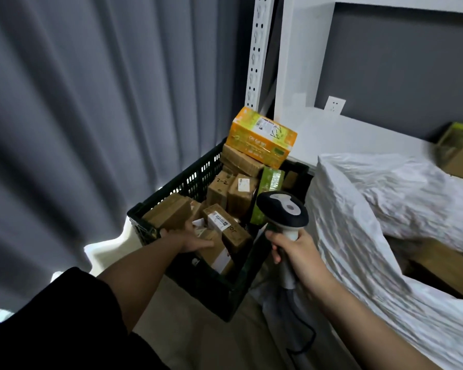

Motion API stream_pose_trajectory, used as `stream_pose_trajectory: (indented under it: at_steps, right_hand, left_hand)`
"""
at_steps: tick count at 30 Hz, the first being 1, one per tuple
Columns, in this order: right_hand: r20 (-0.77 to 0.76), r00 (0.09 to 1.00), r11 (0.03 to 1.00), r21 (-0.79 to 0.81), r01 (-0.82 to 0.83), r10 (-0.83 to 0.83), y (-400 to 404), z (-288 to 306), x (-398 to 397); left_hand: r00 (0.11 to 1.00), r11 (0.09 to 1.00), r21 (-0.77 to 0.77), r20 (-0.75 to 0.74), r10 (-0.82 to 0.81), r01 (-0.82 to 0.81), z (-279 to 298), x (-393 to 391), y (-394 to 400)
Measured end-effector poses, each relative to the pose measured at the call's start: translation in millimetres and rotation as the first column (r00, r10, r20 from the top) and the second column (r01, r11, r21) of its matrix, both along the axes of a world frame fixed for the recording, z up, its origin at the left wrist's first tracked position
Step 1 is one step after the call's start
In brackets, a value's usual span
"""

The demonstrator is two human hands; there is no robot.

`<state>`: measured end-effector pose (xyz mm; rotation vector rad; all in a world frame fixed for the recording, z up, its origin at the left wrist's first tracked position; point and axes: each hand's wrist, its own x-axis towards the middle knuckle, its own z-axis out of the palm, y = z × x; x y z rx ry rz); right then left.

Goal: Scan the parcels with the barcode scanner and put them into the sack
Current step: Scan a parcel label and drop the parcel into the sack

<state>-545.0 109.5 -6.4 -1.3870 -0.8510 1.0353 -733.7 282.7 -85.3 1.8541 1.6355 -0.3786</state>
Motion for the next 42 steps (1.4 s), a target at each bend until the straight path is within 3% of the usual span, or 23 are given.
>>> stream_pose_trajectory:
  at_steps: [4,11,14,17,21,26,29,32,34,36,37,39,42]
  right_hand:
    - [-0.043,0.999,0.999,0.009,0.030,-0.030,-3.5,3.2,2.4]
    - [-0.109,0.986,0.991,0.026,0.129,-0.126,-14.3,16.8,6.5]
    - [-0.088,0.984,0.986,0.046,0.160,-0.156,-18.9,23.1,6.5]
    - [-0.112,0.980,0.982,0.068,0.176,-0.168,-21.8,28.1,2.9]
    - [-0.215,0.961,0.977,0.087,0.194,-0.172,-21.5,30.8,-5.9]
    - [-0.351,0.925,0.957,0.191,0.221,-0.143,-8.8,37.7,-22.6]
    - [-0.380,0.910,0.941,0.215,0.263,-0.167,-2.7,42.5,-27.5]
    - [-0.336,0.920,0.943,0.186,0.276,-0.203,-2.5,42.2,-24.5]
    - [-0.269,0.937,0.941,0.189,0.279,-0.224,-3.0,39.2,-19.7]
    - [-0.217,0.950,0.938,0.216,0.271,-0.225,-4.3,38.3,-15.7]
    - [-0.203,0.953,0.936,0.227,0.270,-0.225,-4.7,38.3,-14.2]
    - [-0.176,0.960,0.933,0.252,0.259,-0.219,-4.9,38.0,-12.0]
    - [-0.161,0.965,0.920,0.304,0.248,-0.207,-5.7,38.8,-11.6]
  left_hand:
    - [0.992,0.998,0.031,0.116,0.047,-0.051,5.1,1.1,-2.3]
    - [0.930,0.917,0.385,0.365,-0.046,-0.106,85.3,-2.9,-37.8]
    - [0.768,0.886,0.370,0.639,-0.025,-0.279,117.7,-17.2,-61.5]
    - [0.622,0.825,0.403,0.778,-0.081,-0.396,133.1,-27.2,-91.0]
    - [0.556,0.757,0.501,0.801,-0.222,-0.420,139.3,-28.1,-120.8]
    - [0.597,0.624,0.687,0.692,-0.406,-0.372,131.9,-18.3,-135.9]
    - [0.602,0.620,0.695,0.684,-0.412,-0.364,128.9,-13.3,-136.0]
    - [0.511,0.723,0.465,0.841,-0.179,-0.511,139.5,-11.8,-130.1]
    - [0.282,0.799,0.056,0.949,0.145,-0.599,142.3,-14.8,-115.7]
    - [0.028,0.750,-0.413,0.867,0.497,-0.517,141.4,-22.0,-101.0]
    - [-0.024,0.693,-0.574,0.777,0.629,-0.437,140.8,-27.3,-95.9]
    - [-0.033,0.611,-0.736,0.646,0.763,-0.290,141.9,-35.1,-92.0]
    - [-0.025,0.570,-0.814,0.576,0.817,-0.109,141.7,-40.3,-91.6]
